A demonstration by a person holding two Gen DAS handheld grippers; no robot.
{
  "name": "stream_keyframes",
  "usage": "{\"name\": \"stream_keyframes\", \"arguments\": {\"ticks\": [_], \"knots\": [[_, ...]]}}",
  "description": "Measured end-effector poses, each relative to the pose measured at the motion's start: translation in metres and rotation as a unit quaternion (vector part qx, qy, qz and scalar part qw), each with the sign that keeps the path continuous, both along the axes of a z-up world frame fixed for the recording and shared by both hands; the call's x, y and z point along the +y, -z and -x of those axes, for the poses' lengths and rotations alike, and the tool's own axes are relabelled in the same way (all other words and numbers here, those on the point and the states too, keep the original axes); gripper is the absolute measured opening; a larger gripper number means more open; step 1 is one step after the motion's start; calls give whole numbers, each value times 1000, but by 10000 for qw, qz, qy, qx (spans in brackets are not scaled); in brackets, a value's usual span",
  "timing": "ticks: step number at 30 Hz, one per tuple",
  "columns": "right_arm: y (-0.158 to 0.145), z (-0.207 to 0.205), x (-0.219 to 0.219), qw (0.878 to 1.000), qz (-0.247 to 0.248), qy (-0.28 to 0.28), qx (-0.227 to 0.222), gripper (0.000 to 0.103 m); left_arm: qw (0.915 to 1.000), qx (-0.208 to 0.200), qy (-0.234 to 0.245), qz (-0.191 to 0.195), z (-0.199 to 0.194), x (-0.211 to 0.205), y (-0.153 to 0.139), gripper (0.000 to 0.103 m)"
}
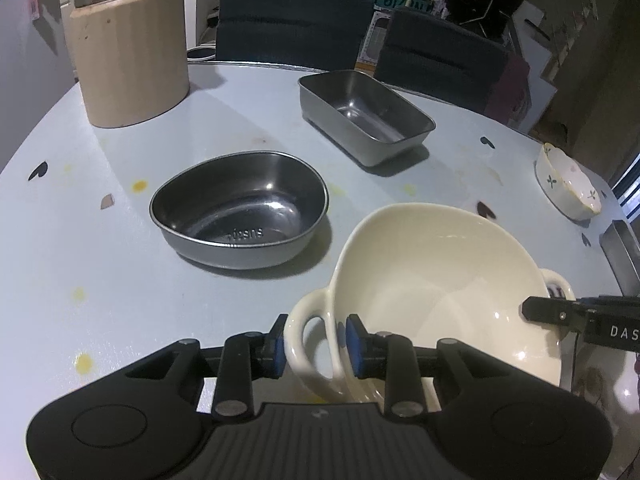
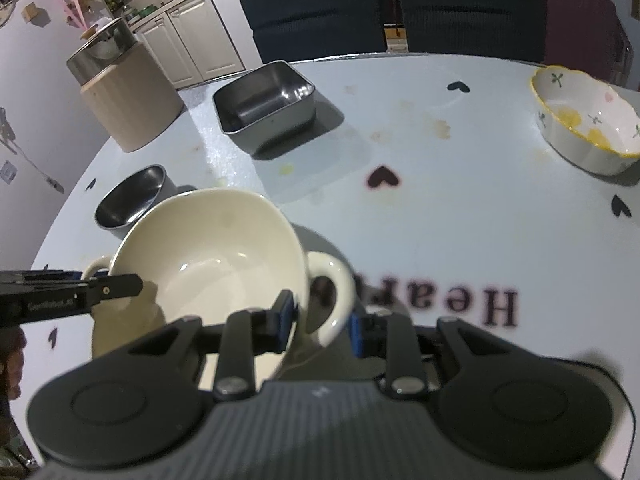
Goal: Organize plates and bowls
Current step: 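Lift the cream two-handled bowl with both grippers, then carry the cream bowl with both grippers over the white leaf plate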
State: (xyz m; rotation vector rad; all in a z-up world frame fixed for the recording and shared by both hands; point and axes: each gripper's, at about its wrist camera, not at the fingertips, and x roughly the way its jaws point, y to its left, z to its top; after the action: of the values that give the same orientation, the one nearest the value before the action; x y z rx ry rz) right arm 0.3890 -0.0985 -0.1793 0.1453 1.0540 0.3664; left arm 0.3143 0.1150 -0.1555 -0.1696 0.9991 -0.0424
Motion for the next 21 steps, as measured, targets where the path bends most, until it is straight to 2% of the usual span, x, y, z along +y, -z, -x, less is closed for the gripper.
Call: {"name": "stream_keyframes", "arguments": {"ticks": [3, 6, 9, 12, 21], "knots": [[2, -5, -5, 9997, -182, 99, 109, 33, 10000, -4, -28, 72, -3, 2, 0, 31], [3, -9, -5, 9997, -188, 99, 133, 39, 9998, 23, -79, 155, -5, 5, 1, 32], [5, -11, -5, 9996, -216, 116, 154, 40, 9997, 72, -96, 206, -8, 7, 1, 33], [6, -13, -8, 9986, -425, 166, 262, 32, 9997, 87, -81, 236, -9, 7, 0, 32], [4, -11, -4, 9992, -301, 155, 189, 32, 9997, 71, -33, 232, -9, 7, 1, 30]]}}
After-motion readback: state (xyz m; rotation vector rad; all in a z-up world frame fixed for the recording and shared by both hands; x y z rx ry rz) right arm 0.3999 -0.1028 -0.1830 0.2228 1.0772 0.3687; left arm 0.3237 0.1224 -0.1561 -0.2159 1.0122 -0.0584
